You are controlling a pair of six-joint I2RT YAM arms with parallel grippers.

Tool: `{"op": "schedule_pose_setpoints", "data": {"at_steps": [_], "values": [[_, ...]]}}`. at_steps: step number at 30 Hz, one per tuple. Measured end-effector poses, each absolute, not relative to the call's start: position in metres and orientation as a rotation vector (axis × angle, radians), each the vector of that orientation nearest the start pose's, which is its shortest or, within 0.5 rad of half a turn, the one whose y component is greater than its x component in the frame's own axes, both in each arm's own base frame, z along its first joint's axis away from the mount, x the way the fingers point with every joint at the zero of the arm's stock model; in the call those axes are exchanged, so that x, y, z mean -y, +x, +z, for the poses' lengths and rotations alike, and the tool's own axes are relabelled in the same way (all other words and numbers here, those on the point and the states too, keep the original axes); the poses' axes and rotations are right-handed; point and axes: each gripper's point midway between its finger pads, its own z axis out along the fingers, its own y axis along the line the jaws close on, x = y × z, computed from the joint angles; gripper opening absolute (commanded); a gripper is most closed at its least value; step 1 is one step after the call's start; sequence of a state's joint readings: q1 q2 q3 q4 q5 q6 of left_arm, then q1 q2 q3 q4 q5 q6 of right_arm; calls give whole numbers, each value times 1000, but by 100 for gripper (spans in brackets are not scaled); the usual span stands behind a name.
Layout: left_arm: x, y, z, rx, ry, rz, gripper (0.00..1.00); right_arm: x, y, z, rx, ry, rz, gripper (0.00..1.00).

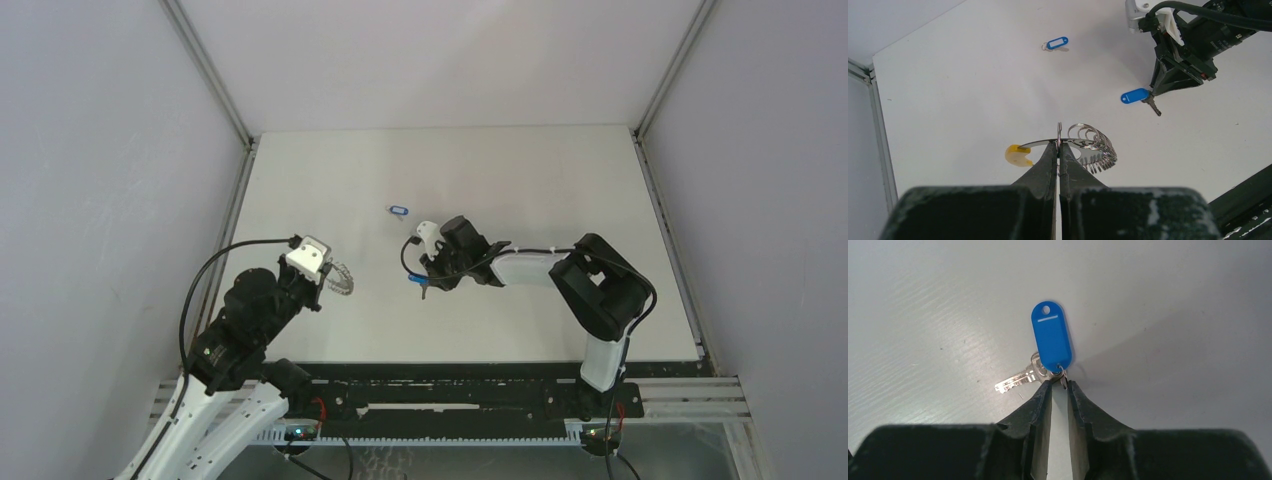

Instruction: Put the keys on the keyring

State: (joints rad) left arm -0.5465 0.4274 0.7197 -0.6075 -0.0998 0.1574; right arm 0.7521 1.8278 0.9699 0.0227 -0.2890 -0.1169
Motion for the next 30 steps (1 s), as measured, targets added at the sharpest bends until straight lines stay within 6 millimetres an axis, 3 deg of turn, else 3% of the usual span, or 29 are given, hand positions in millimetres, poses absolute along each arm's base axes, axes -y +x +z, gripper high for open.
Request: {"op": "schedule_pose_setpoints", "data": {"at_steps": [7,19,30], "values": [[94,200,235,-1795,587,-174,0,-321,282,15,-2135,-1218,664,25],[94,200,235,-1794,588,-175,0,-325,282,16,-2049,-1375,742,25],[94,200,235,-1794,589,-176,0,-329,283,15,-2035,-1438,784,12]]}}
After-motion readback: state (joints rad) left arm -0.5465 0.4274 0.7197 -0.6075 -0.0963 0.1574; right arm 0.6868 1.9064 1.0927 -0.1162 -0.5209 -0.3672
